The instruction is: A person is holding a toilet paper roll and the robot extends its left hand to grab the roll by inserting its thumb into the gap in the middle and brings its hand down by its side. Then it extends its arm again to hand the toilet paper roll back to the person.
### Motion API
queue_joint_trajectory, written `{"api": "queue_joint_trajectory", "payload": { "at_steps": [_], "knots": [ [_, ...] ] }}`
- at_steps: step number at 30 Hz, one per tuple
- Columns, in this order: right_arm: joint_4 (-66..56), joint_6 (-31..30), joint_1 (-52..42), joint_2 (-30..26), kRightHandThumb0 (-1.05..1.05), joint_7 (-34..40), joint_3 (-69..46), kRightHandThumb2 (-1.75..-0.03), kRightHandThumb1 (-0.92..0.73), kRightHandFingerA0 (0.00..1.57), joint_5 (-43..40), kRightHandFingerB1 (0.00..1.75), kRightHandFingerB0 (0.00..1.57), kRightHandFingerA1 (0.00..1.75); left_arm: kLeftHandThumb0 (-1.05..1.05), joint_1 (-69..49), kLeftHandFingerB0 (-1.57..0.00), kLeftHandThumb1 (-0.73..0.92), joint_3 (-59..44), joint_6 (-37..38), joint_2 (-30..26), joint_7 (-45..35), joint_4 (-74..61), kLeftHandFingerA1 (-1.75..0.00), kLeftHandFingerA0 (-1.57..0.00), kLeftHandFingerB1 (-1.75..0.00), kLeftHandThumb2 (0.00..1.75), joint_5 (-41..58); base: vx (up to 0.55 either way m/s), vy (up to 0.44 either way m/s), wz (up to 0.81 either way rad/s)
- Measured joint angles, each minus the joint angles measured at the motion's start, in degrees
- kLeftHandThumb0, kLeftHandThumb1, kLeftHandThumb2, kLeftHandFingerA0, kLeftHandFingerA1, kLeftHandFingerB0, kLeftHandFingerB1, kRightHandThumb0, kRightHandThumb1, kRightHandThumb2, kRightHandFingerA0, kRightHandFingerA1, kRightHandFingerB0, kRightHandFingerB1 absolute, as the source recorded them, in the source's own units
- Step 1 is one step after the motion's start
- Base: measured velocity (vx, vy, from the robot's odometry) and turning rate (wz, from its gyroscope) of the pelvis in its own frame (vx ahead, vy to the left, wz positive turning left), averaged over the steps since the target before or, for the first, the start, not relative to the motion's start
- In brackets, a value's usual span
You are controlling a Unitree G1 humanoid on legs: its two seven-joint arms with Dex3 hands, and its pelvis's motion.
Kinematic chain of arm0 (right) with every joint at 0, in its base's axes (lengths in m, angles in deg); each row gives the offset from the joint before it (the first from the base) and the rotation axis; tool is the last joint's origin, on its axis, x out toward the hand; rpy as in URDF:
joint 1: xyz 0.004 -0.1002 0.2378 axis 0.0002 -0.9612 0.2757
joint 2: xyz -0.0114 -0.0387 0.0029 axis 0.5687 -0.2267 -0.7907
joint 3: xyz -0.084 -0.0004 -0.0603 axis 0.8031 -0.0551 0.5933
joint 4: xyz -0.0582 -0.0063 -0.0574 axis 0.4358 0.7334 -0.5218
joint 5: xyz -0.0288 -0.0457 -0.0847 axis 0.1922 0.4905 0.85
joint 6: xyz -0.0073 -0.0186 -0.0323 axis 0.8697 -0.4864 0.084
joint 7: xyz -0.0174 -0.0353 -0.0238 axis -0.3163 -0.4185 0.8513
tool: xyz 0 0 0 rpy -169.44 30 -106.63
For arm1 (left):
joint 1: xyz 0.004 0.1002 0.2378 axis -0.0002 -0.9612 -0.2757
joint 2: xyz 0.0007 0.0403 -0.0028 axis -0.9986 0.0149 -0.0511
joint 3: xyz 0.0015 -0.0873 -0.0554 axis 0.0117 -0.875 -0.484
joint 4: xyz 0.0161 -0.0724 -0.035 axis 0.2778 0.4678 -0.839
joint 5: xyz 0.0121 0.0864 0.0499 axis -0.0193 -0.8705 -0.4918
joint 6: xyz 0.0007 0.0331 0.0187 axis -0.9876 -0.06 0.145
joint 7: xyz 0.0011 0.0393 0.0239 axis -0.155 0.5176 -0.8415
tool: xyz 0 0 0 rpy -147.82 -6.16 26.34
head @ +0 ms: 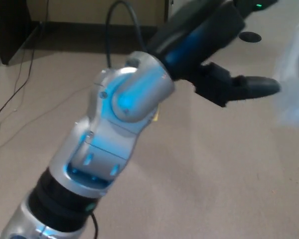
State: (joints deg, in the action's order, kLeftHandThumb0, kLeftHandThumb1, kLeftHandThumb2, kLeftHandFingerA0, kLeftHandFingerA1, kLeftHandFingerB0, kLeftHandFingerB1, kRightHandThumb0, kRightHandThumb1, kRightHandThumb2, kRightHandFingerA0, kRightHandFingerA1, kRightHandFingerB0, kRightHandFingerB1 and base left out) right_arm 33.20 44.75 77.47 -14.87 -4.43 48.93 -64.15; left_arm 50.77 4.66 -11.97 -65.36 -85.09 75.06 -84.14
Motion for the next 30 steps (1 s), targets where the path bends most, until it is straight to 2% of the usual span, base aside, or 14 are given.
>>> {"api": "queue_joint_trajectory", "payload": {
  "at_steps": [9, 10, 13, 16, 17, 18, 19, 20, 21, 22, 23, 24, 25, 30],
  "knots": [
    [0.2, 0.0, 0.0, 0.2, -0.35, -0.2, -0.1, -0.60, -0.66, 0.77, 0.0, 0.44, 0.59, 0.62, -0.65, -0.6, 0.00, 0.40, -8.8, -0.7, -7.9, -7.3, 0.2, -0.04, 0.00, -0.07, 0.77, 8.0, 0.00, 0.000, 0.00],
    [0.2, 0.0, 0.0, 0.2, -0.35, -0.2, -0.2, -0.60, -0.66, 0.77, -0.1, 0.44, 0.58, 0.63, -0.56, -2.0, -0.01, 0.35, -10.1, -0.3, -9.3, -7.9, 0.1, -0.10, 0.00, -0.18, 0.74, 8.9, 0.00, 0.000, 0.00],
    [0.3, 0.0, -0.6, 0.2, -0.34, -0.2, -0.4, -0.60, -0.65, 0.77, -0.1, 0.45, 0.60, 0.63, -0.48, -9.3, -0.06, 0.34, -14.3, 0.1, -11.3, -8.8, -1.5, -0.21, -0.03, -0.24, 0.69, 11.5, 0.00, 0.000, 0.00],
    [0.3, 0.0, -0.7, 0.2, -0.35, -0.2, -0.4, -0.60, -0.66, 0.77, -0.1, 0.45, 0.59, 0.63, -0.48, -16.8, -0.09, 0.33, -17.1, 1.2, -11.8, -8.9, -2.1, -0.16, -0.09, -0.24, 0.65, 12.9, 0.00, 0.000, 0.00],
    [0.3, 0.0, -0.7, 0.2, -0.35, -0.2, -0.4, -0.59, -0.65, 0.77, -0.1, 0.45, 0.60, 0.65, -0.42, -18.8, -0.08, 0.30, -17.8, 1.5, -11.9, -8.9, -2.3, -0.28, -0.03, -0.29, 0.66, 13.1, 0.00, 0.000, 0.00],
    [0.3, 0.0, -0.7, 0.2, -0.35, -0.2, -0.4, -0.59, -0.65, 0.77, -0.1, 0.45, 0.60, 0.65, -0.42, -21.2, -0.08, 0.30, -18.6, 1.8, -11.9, -8.9, -2.4, -0.28, -0.03, -0.29, 0.66, 13.5, 0.00, 0.000, 0.00],
    [0.3, 0.0, -0.8, 0.2, -0.35, -0.2, -0.4, -0.60, -0.65, 0.76, -0.1, 0.45, 0.59, 0.63, -0.52, -24.4, -0.11, 0.34, -19.6, 2.4, -11.9, -8.9, -2.3, -0.27, -0.11, -0.27, 0.62, 13.8, 0.00, 0.000, 0.00],
    [0.3, 0.0, -0.9, 0.2, -0.35, -0.2, -0.4, -0.60, -0.66, 0.76, -0.1, 0.45, 0.59, 0.64, -0.24, -27.3, 0.00, 0.26, -20.6, 3.0, -11.8, -8.9, -2.2, -0.49, 0.00, -0.47, 0.82, 14.0, 0.00, 0.000, 0.00],
    [0.3, 0.0, -1.1, 0.2, -0.35, -0.2, -0.4, -0.60, -0.66, 0.76, -0.1, 0.44, 0.59, 0.65, -0.21, -29.4, 0.00, 0.31, -21.2, 3.5, -11.8, -8.9, -2.1, -0.48, -0.01, -0.47, 0.84, 14.0, 0.00, 0.000, 0.00],
    [0.3, 0.0, -1.2, 0.2, -0.35, -0.2, -0.4, -0.59, -0.66, 0.78, -0.1, 0.45, 0.60, 0.66, -0.29, -31.8, -0.14, 0.44, -22.0, 4.1, -11.7, -8.8, -1.7, -0.33, -0.16, -0.29, 0.57, 14.1, 0.00, 0.000, 0.00],
    [0.3, 0.0, -1.3, 0.3, -0.35, -0.2, -0.4, -0.59, -0.66, 0.78, -0.1, 0.45, 0.60, 0.66, -0.29, -35.0, -0.14, 0.44, -23.2, 5.0, -11.6, -8.5, -1.1, -0.33, -0.16, -0.29, 0.57, 14.2, 0.00, 0.000, 0.00],
    [0.3, 0.0, -1.4, 0.3, -0.35, -0.2, -0.4, -0.60, -0.65, 0.77, -0.1, 0.45, 0.60, 0.64, -0.14, -36.9, -0.06, 0.40, -24.0, 5.6, -11.5, -8.3, -0.5, -0.50, -0.07, -0.49, 0.89, 14.3, 0.00, 0.000, 0.00],
    [0.3, 0.0, -1.5, 0.4, -0.35, -0.2, -0.4, -0.60, -0.65, 0.76, -0.1, 0.45, 0.59, 0.61, -0.20, -39.8, -0.17, 0.49, -25.3, 6.5, -11.2, -8.0, 0.7, -0.34, -0.20, -0.29, 0.56, 14.4, 0.00, 0.000, 0.00],
    [0.4, 0.0, -1.7, 0.4, -0.34, -0.2, -0.4, -0.60, -0.66, 0.76, -0.1, 0.44, 0.58, 0.61, -0.16, -49.7, -0.24, 0.56, -30.4, 10.8, -10.8, -5.9, 9.0, -0.35, -0.24, -0.29, 0.57, 14.6, 0.00, 0.000, 0.00]
  ]
}}
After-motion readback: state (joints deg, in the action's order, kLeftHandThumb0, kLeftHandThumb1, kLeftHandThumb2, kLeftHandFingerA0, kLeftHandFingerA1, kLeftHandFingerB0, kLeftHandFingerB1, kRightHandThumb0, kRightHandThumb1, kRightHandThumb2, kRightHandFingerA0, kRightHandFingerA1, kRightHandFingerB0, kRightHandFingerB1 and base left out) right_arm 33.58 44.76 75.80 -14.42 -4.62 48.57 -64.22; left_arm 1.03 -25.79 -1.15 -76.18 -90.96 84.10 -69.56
